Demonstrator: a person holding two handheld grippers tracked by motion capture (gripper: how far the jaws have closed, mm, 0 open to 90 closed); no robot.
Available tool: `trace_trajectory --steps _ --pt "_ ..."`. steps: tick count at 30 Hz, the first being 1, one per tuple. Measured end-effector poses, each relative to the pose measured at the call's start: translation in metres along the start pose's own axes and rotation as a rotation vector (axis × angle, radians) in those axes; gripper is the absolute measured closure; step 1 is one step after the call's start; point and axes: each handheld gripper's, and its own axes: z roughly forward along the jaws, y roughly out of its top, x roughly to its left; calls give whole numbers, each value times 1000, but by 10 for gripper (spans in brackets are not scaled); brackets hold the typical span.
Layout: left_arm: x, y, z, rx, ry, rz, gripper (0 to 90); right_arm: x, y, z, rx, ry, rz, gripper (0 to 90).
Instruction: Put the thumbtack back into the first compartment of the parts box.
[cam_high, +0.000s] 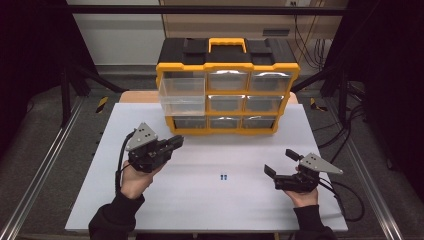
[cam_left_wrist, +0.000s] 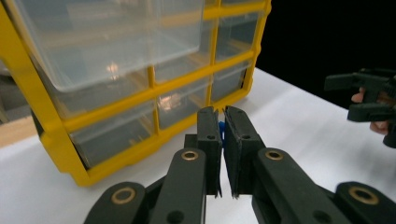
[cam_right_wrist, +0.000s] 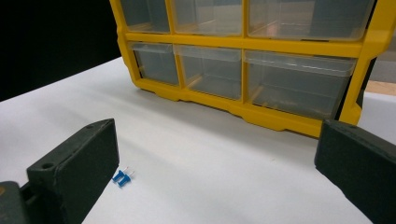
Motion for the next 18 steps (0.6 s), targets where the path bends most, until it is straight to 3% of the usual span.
trace_trajectory --steps 6,9,13,16,18 --pt "5 22 -12 -21 6 26 847 -1 0 1 -6 -3 -26 7" --pt "8 33 -15 -25 20 33 847 0 0 0 1 0 3 7" --pt "10 49 -19 -36 35 53 847 -2 -1 1 0 -7 -33 7" --pt "9 62 -21 -44 41 63 847 2 0 1 10 -4 20 7" --pt "9 70 -21 -47 48 79 847 2 0 0 11 -6 25 7"
